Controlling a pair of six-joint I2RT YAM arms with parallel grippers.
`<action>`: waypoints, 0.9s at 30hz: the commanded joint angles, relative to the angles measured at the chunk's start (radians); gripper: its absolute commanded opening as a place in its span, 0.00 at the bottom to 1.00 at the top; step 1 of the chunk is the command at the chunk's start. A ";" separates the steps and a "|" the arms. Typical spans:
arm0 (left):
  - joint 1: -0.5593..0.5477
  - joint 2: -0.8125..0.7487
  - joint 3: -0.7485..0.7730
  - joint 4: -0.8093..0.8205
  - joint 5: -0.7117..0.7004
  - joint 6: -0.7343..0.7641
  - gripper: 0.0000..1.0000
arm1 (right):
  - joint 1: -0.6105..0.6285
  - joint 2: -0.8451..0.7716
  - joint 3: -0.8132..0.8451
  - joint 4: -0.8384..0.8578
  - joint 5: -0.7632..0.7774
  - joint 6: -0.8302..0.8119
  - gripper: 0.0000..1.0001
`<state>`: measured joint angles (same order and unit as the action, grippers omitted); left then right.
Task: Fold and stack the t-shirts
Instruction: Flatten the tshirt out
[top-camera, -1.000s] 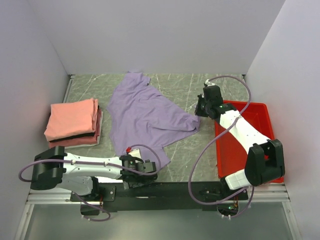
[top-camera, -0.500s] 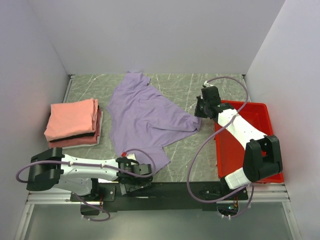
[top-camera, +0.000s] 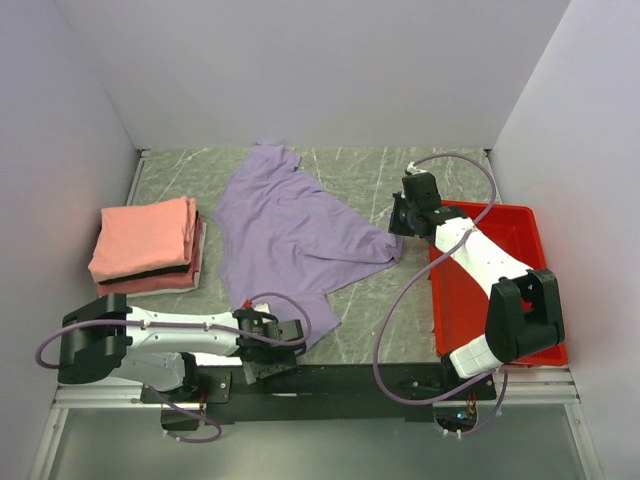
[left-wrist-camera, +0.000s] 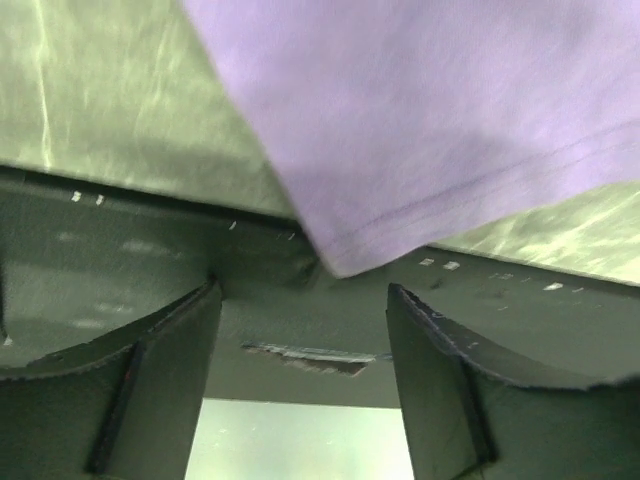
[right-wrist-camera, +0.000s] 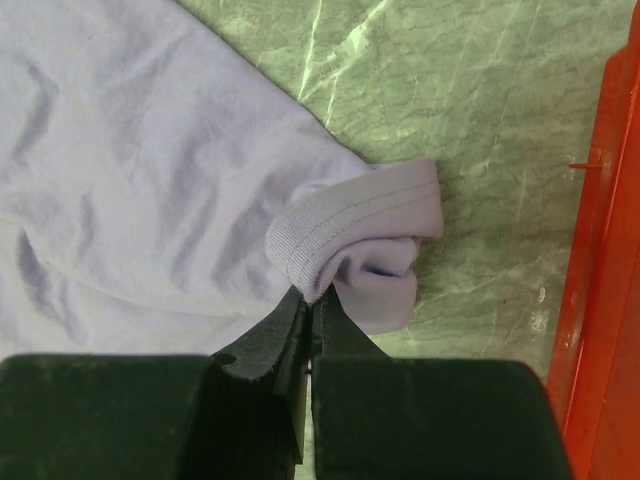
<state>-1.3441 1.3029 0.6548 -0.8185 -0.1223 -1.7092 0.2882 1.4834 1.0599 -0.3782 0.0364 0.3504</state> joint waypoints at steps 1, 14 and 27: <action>0.057 -0.002 -0.023 0.137 -0.059 0.055 0.70 | -0.001 -0.017 0.014 0.027 0.000 -0.010 0.00; 0.099 0.142 0.025 0.110 -0.050 0.115 0.43 | -0.001 -0.017 0.009 0.032 -0.007 -0.011 0.00; 0.163 0.197 0.006 0.134 -0.040 0.163 0.17 | -0.003 -0.011 0.014 0.032 -0.020 -0.018 0.00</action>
<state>-1.2049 1.4261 0.7158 -0.8200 -0.0467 -1.5593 0.2882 1.4834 1.0599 -0.3763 0.0227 0.3462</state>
